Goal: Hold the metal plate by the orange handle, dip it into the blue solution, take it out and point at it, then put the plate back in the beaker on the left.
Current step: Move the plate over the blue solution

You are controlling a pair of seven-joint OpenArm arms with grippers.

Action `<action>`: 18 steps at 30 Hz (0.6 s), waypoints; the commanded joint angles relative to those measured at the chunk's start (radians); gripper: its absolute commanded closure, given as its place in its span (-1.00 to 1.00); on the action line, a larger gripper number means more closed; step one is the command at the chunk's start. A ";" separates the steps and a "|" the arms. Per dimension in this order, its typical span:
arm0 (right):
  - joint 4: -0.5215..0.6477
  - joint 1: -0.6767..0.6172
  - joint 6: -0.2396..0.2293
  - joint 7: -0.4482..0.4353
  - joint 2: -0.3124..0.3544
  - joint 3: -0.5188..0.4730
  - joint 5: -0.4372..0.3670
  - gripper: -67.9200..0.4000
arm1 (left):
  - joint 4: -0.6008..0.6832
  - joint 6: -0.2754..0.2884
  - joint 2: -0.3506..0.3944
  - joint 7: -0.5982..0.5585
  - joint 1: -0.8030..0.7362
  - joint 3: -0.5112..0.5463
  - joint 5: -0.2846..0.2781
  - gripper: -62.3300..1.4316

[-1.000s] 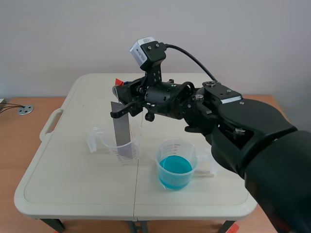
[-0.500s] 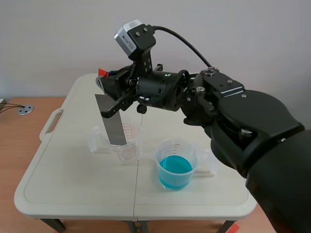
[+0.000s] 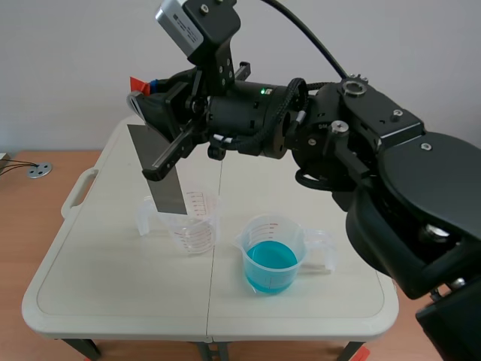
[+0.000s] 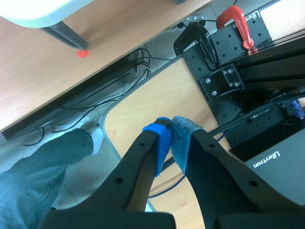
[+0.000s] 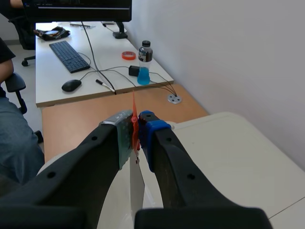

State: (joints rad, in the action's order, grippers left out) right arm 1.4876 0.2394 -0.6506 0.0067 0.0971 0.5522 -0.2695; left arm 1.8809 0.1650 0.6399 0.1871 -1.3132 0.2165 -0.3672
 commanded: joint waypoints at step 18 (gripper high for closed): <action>0.257 -0.083 0.002 0.048 0.066 -0.121 -0.030 0.94 | 0.011 0.005 -0.002 -0.010 0.073 0.001 -0.006 0.91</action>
State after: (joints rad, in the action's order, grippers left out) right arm 1.7161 0.1505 -0.6514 0.0696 0.1593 0.4431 -0.2840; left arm 1.8809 0.1673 0.6399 0.1867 -1.2381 0.2165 -0.3672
